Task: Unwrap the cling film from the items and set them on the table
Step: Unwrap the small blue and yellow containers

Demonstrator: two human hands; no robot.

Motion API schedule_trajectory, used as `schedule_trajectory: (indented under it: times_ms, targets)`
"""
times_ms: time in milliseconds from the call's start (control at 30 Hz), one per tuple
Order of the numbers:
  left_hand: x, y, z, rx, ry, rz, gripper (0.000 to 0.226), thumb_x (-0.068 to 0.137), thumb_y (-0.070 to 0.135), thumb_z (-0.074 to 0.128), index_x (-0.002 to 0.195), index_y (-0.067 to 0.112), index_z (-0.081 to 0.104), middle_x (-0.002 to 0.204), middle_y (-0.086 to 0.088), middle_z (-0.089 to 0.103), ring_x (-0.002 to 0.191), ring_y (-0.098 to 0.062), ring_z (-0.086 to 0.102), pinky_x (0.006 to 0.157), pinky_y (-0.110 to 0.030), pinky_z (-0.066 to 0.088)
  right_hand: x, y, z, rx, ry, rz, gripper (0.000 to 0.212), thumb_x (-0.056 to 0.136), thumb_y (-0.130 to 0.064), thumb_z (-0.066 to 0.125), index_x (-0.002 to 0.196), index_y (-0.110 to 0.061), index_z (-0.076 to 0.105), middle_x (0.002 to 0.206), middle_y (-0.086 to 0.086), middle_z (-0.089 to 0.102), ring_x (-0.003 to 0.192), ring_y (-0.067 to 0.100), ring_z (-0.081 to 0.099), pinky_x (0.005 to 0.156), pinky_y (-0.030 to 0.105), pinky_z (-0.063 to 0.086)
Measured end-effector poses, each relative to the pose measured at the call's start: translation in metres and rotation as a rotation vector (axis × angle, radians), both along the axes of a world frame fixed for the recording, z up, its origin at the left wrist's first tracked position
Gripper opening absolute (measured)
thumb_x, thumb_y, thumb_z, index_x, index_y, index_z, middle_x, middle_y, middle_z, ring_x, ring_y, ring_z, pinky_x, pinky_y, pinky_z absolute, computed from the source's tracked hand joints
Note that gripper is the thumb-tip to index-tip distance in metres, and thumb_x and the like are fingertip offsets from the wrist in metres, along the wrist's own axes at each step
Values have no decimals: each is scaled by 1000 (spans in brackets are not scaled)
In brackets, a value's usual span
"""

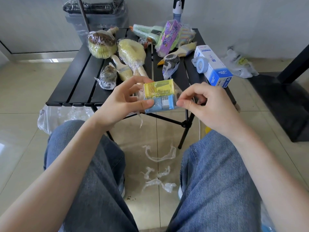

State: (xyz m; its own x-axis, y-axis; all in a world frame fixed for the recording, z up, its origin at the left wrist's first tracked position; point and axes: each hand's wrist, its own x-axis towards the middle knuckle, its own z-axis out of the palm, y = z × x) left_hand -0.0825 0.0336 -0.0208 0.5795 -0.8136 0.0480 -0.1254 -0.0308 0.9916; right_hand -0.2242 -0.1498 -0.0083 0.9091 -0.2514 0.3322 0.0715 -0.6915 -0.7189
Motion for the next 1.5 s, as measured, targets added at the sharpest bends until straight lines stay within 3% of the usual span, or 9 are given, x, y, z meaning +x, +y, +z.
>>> schedule_trajectory:
  times_ms: [100, 300, 433, 533, 633, 767, 1100, 1233, 1500]
  targets:
    - [0, -2, 1, 2, 48, 37, 38, 76, 17, 70, 112, 24, 57, 120, -17, 61, 89, -24, 68, 78, -47, 56, 1, -3, 4, -4, -57, -27, 25, 82, -22, 73, 72, -39, 58, 66, -17, 54, 62, 4, 43, 62, 12, 36]
    - [2, -5, 2, 27, 165, -1, 43, 78, 17, 65, 119, 29, 59, 127, -17, 58, 103, -26, 66, 76, -31, 58, 0, -1, 2, 192, -138, 50, 12, 87, -15, 61, 80, -25, 60, 86, 2, 69, 80, 25, 60, 73, 38, 49]
    - [-1, -8, 3, 56, 189, -53, 52, 78, 17, 65, 129, 21, 54, 123, -13, 64, 111, -28, 63, 93, -37, 53, 2, -2, -4, 261, 2, 90, 17, 95, -9, 54, 86, -22, 57, 77, -12, 62, 74, 8, 57, 72, 26, 47]
    - [-2, -8, 2, 123, 141, -44, 61, 67, 28, 72, 127, 25, 57, 122, -15, 64, 114, -35, 59, 101, -53, 45, 2, -2, -3, 281, 28, 90, 10, 94, -15, 58, 89, -22, 63, 80, -4, 63, 76, 9, 58, 75, 30, 49]
    - [-4, -10, 4, 149, 99, -40, 54, 66, 28, 72, 119, 30, 61, 119, -17, 64, 109, -35, 61, 88, -46, 54, 3, -1, -1, 229, -25, 36, 9, 87, -17, 69, 80, -22, 67, 77, 5, 66, 73, 26, 57, 70, 36, 48]
    - [-11, -13, 6, 143, 113, -83, 46, 75, 18, 67, 120, 23, 59, 108, -7, 70, 87, -14, 68, 58, -16, 51, 6, 0, -3, 228, -47, -32, 10, 88, -21, 69, 81, -24, 62, 74, -10, 62, 71, 9, 57, 68, 28, 51]
    - [-10, -14, 5, 192, 168, -96, 47, 77, 23, 64, 123, 30, 57, 117, -9, 66, 93, -20, 68, 70, -28, 57, 6, 1, -2, 155, 16, -63, 14, 76, -14, 78, 73, -23, 68, 73, -3, 68, 74, 28, 59, 70, 33, 50]
    - [-18, -19, 10, 269, 14, 9, 26, 92, 48, 56, 107, 30, 68, 97, 3, 71, 79, -10, 67, 63, -25, 54, 9, 5, -3, 72, -17, -61, 18, 77, -13, 77, 72, -24, 65, 73, -9, 64, 70, 16, 58, 67, 22, 48]
    - [-20, -25, 14, 247, -16, 146, 33, 93, 46, 54, 98, 19, 72, 81, 1, 67, 71, -10, 62, 65, -25, 50, 8, 5, 2, 57, -107, -63, 18, 84, -13, 69, 77, -27, 61, 77, -14, 59, 71, 4, 54, 67, 13, 45]
